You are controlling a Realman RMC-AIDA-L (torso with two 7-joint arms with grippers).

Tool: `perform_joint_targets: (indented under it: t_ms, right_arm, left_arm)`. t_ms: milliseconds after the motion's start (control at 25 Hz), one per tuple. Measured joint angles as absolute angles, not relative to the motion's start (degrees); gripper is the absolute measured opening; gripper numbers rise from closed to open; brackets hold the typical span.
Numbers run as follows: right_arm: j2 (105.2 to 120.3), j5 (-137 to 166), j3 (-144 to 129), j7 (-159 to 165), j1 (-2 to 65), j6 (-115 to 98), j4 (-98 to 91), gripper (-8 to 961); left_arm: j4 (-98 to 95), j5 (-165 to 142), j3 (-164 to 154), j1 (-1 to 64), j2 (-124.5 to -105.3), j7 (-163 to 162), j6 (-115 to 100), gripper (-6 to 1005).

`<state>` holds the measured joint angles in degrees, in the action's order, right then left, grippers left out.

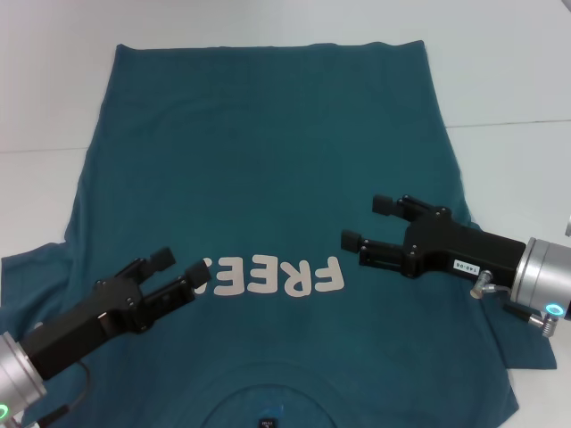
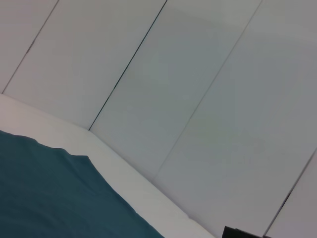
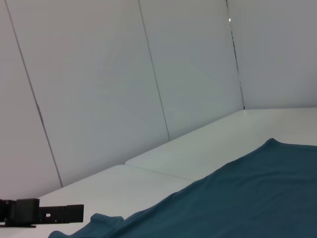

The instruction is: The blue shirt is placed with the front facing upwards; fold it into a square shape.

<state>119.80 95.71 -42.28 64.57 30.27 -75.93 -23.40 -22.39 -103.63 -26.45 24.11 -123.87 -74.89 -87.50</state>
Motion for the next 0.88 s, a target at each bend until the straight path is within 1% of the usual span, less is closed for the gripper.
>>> perform_joint_targets:
  t_ms: [400,720,880]
  right_arm:
    - [119.41,96.0,-42.3,64.5,29.3,-78.8,-23.5,942]
    - [118.31,99.1,-42.3,64.5,28.6,-83.8,-24.1,942]
    - [118.23,99.6,-42.2,64.6,28.6,-84.9,-24.4,941]
  left_arm:
    - [-23.6,-104.0,-27.8,24.0,-123.62,-73.6,-87.6,933]
    - [-24.9,-106.7,-29.6,24.3,-123.58,-69.8,-87.4,933]
    - [-25.2,-106.8,-30.1,24.2,-123.58,-69.7,-87.3,933]
